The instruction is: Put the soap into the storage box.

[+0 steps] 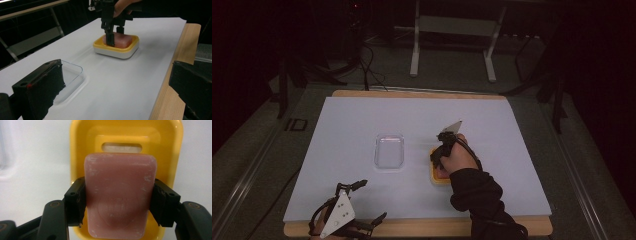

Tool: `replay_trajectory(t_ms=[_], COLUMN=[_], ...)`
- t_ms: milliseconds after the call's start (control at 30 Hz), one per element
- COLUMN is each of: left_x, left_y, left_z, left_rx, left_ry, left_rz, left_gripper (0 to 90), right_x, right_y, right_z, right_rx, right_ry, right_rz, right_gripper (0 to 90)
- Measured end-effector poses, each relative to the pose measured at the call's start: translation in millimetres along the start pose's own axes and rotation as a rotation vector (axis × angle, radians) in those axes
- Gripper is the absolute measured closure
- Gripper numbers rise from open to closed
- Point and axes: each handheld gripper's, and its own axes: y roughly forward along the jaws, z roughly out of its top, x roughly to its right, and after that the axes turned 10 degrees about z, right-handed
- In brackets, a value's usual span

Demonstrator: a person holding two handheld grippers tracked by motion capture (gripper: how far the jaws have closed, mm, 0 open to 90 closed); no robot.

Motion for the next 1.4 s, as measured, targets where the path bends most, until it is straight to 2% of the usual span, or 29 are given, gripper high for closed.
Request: replay_trajectory(t_ms=[67, 167, 267, 367, 467, 500, 600, 800, 1000, 1167, 1233, 1400], left_x=[0.0, -0.3, -0.3, -0.3, -0.6, -0.6, -0.4, -0.8, -0.6, -0.7, -0.6, -0.7], left_y=[0.0, -0.1, 0.2, -0.1, -0.2, -0.2, 0.0, 0.2, 0.7, 1.0, 0.9, 1.6], left_z=[0.0, 0.0, -0.1, -0.1, -0.1, -0.1, 0.0, -0.1, -0.2, -0.4, -0.4, -0.6], left_rx=[0.0, 0.0, -0.002, -0.001, -0.002, -0.003, -0.002, -0.003, -0.008, -0.008, -0.008, -0.012], left_ry=[-0.001, -0.001, -0.002, -0.002, -0.002, -0.002, -0.005, -0.004, -0.002, -0.003, -0.002, -0.003], left_rz=[-0.001, 0.0, -0.001, -0.001, -0.002, -0.002, -0.003, -0.001, 0.0, -0.001, -0.001, -0.003], left_gripper=[0.4, 0.4, 0.4, 0.4, 0.4, 0.4, 0.4, 0.4, 0.4, 0.4, 0.4, 0.4], right_x=[2.2, 4.0, 2.3, 0.0, -1.0, -0.9, -0.1, 6.9, 17.3, 24.7, 33.1, 52.9], right_y=[4.6, 6.6, 5.4, -1.4, -11.5, -15.4, -21.0, -32.0, -42.1, -49.1, -54.3, -60.5], right_z=[1.0, 2.1, 2.8, 3.0, 2.4, 1.9, 1.5, -5.8, -14.8, -21.7, -28.3, -37.5], right_rx=[-0.007, -0.009, -0.02, -0.004, 0.02, 0.025, 0.034, 0.05, 0.135, 0.173, 0.216, 0.255], right_ry=[-0.002, 0.0, -0.02, -0.037, -0.068, -0.091, -0.104, -0.227, -0.309, -0.356, -0.405, -0.44], right_rz=[-0.022, -0.015, -0.025, -0.02, -0.015, -0.027, -0.025, 0.018, 0.074, 0.112, 0.137, 0.176], right_gripper=[37.6, 37.4, 37.0, 37.0, 36.5, 36.2, 35.7, 32.8, 34.6, 34.1, 33.6, 32.3])
